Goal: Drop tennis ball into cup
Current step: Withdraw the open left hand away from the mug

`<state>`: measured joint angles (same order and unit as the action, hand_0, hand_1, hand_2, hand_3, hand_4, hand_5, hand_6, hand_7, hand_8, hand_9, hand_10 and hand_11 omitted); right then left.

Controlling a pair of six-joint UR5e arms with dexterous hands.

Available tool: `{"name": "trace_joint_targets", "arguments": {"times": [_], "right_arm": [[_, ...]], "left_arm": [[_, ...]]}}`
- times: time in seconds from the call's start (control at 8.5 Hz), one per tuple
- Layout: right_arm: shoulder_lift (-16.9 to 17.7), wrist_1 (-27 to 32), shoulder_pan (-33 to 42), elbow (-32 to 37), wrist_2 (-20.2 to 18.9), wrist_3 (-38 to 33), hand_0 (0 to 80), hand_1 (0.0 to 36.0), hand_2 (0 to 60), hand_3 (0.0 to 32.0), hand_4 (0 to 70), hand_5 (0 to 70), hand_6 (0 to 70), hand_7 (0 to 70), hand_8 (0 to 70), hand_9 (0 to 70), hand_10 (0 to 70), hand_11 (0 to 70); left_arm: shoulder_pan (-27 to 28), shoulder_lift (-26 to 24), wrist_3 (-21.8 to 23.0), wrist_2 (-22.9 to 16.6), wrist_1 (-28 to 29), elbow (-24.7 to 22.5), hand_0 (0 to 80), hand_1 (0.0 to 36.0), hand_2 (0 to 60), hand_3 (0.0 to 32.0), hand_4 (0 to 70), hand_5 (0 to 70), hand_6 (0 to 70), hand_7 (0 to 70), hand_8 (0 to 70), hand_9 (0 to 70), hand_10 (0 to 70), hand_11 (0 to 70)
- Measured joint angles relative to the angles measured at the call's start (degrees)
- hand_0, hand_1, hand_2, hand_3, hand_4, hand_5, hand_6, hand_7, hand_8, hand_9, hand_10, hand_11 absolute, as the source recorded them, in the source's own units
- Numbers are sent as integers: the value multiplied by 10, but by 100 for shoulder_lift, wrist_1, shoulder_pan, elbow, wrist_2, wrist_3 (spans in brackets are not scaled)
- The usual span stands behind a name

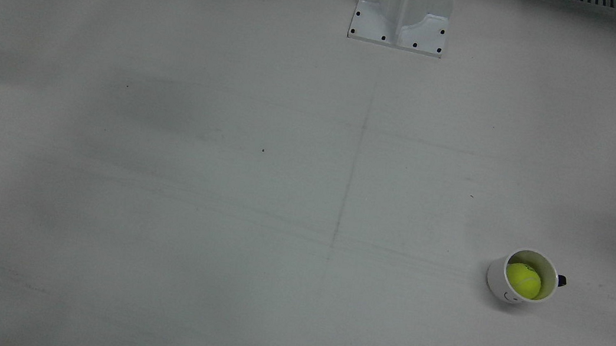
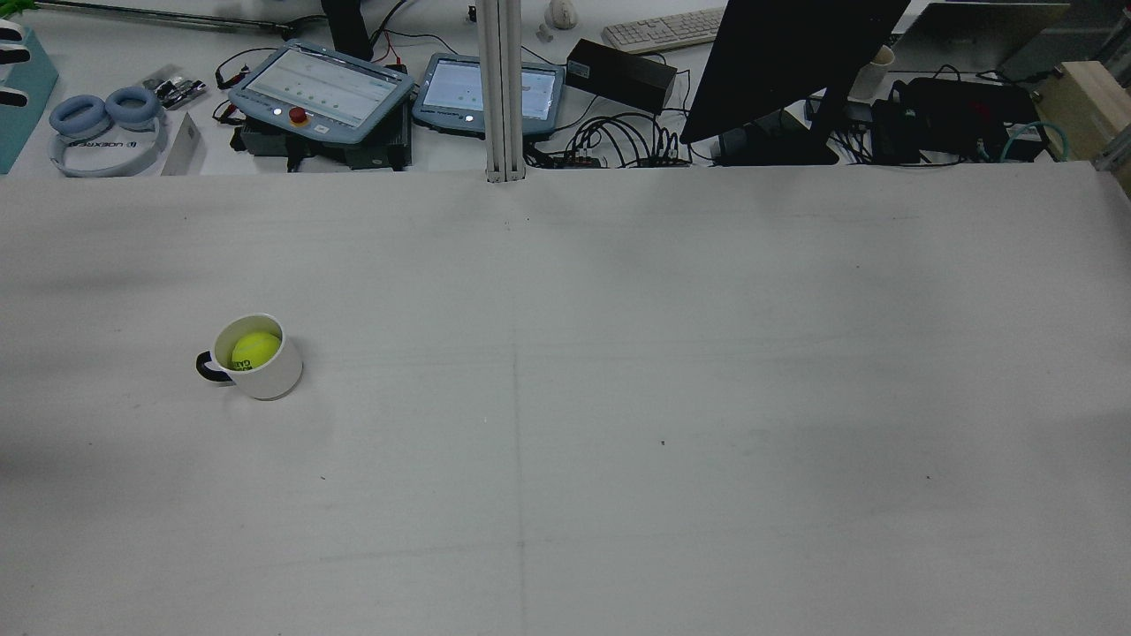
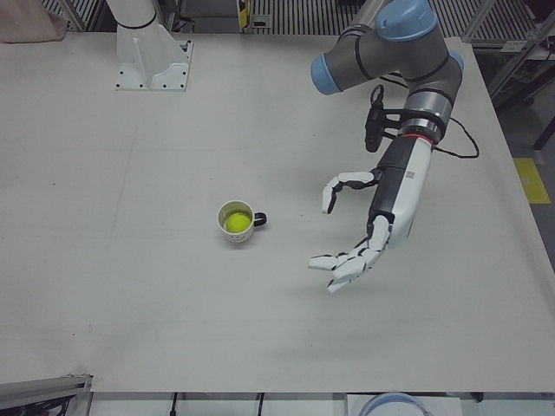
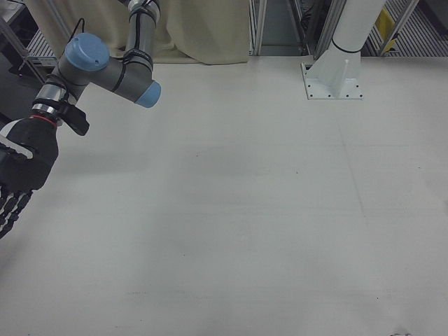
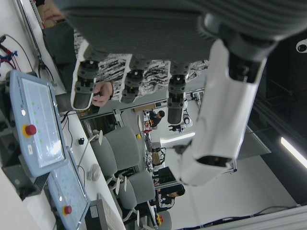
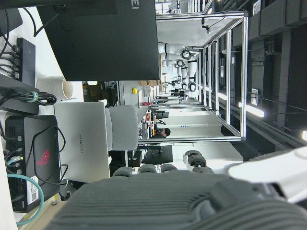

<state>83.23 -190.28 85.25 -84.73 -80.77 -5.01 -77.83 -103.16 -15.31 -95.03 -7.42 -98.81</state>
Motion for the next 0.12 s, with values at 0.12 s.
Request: {"name": "trace_joint_targets", "arguments": {"times": [0.12], "right_arm": [[0,0,1,0,0,0,0,0,0,0,0,0,0,0,0,0,0,0]], "left_arm": [[-177,-37,11,-3,76,189,800,360,396,320,0,179,158,242,185,104,152,254]]}}
